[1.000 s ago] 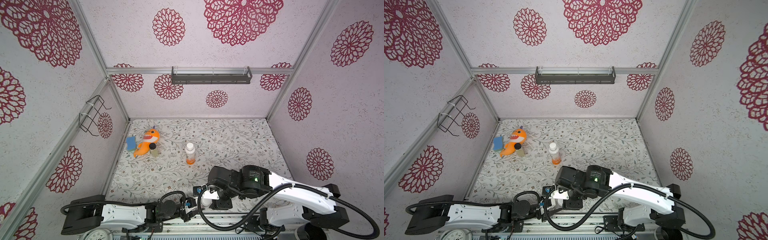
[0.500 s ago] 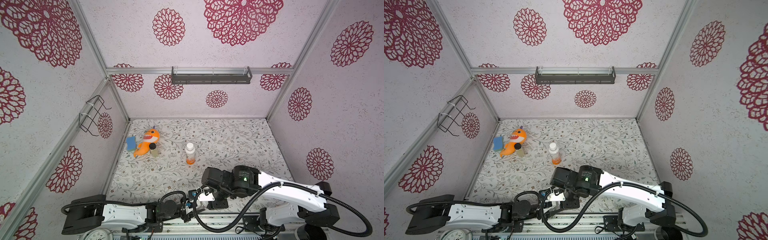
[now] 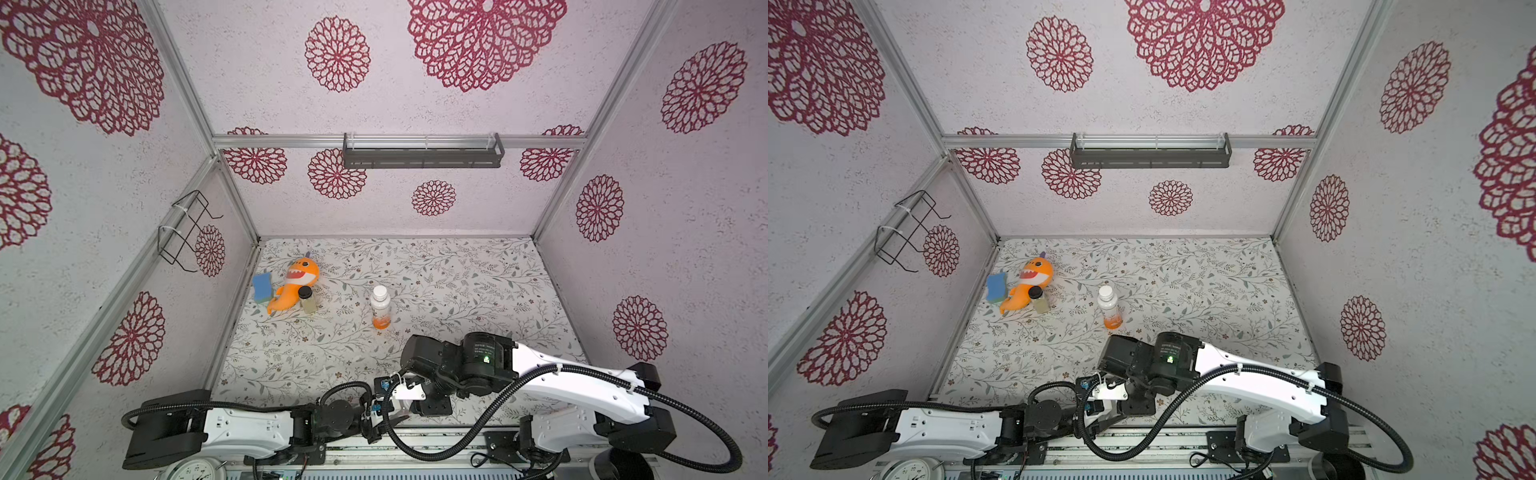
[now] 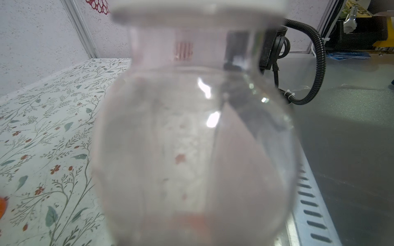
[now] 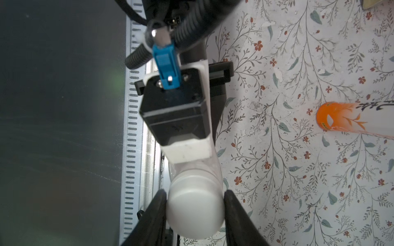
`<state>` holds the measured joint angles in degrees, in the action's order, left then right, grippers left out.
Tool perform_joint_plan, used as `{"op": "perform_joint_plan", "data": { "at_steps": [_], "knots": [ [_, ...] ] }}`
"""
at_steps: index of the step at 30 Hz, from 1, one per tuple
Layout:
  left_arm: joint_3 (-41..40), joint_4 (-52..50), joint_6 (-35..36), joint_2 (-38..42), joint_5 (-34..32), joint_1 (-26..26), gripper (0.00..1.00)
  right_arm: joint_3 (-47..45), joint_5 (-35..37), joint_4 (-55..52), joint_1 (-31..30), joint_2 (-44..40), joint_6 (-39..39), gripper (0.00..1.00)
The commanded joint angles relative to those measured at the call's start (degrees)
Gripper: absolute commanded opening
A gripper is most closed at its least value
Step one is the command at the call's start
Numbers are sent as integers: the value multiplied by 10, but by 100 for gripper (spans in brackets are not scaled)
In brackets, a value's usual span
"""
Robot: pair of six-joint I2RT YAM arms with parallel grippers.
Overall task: Screw on the bottle caps
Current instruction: Screw the bottle cap onto the plastic bottle.
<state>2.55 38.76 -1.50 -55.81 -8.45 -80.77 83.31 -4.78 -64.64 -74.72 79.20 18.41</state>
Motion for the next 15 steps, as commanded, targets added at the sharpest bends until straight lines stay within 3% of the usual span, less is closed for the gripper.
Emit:
{"op": "perform_joint_plan", "data": {
  "at_steps": [1,15],
  "knots": [
    [6,29,6,17,-12,-4,40,-2,23,5,1,8,-45,43],
    [-6,31,12,54,-72,-4,39,57,119,5,1,75,-371,41]
  ]
}}
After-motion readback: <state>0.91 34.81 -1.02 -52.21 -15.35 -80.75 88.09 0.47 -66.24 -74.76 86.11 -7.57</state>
